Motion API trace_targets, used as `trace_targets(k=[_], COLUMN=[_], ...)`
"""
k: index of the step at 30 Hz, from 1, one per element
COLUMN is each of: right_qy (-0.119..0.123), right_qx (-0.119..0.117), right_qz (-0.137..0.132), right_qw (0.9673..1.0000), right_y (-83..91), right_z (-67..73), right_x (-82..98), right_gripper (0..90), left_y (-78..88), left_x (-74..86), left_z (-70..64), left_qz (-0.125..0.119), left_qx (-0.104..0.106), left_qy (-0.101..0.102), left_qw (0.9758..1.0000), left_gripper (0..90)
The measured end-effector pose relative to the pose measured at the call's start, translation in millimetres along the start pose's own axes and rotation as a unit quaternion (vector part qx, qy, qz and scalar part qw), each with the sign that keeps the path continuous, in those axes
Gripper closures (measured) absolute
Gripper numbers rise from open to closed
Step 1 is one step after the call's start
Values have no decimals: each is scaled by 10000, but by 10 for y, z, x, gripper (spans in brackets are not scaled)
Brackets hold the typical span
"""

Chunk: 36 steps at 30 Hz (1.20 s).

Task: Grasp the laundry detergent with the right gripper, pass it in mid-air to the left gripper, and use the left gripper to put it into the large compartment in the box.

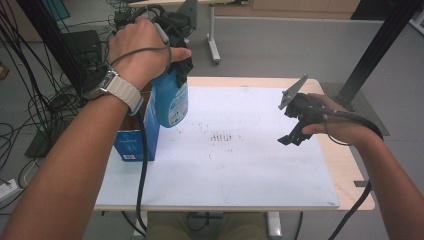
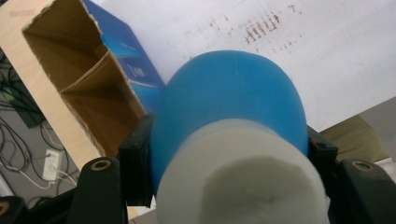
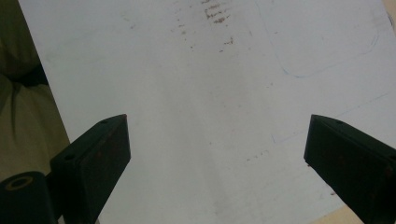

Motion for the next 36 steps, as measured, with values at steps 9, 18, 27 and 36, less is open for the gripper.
trace_targets(k=[9,18,27,36], right_qy=[57,83,62,51], right_qx=[-6,-1,-18,-34], right_qz=[11,47,62,63], right_qw=[10000,10000,10000,10000], right_y=[-6,-21,-47,-63], right_z=[12,-14,-65,-99], right_x=[-43,-55,-42,-51], right_gripper=[71,71,71,71], left_y=[54,93,165,178], left_x=[65,128,187,238], left_z=[164,323,458,578], left_qz=[46,152,145,212], left_qx=[-17,33,33,18], left_qy=[419,752,1033,1327], left_qw=[9991,9970,9945,9909], left_gripper=[376,376,376,375])
Point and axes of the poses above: each handheld gripper's, and its own axes: y roughly backward along the jaws, x roughly out of its underside, z roughly to its left, the point moved 4 cm from there along -y, roughly forward along the jaws, and after that the axes turned 11 degrees about -y, right-handed, at the moved point
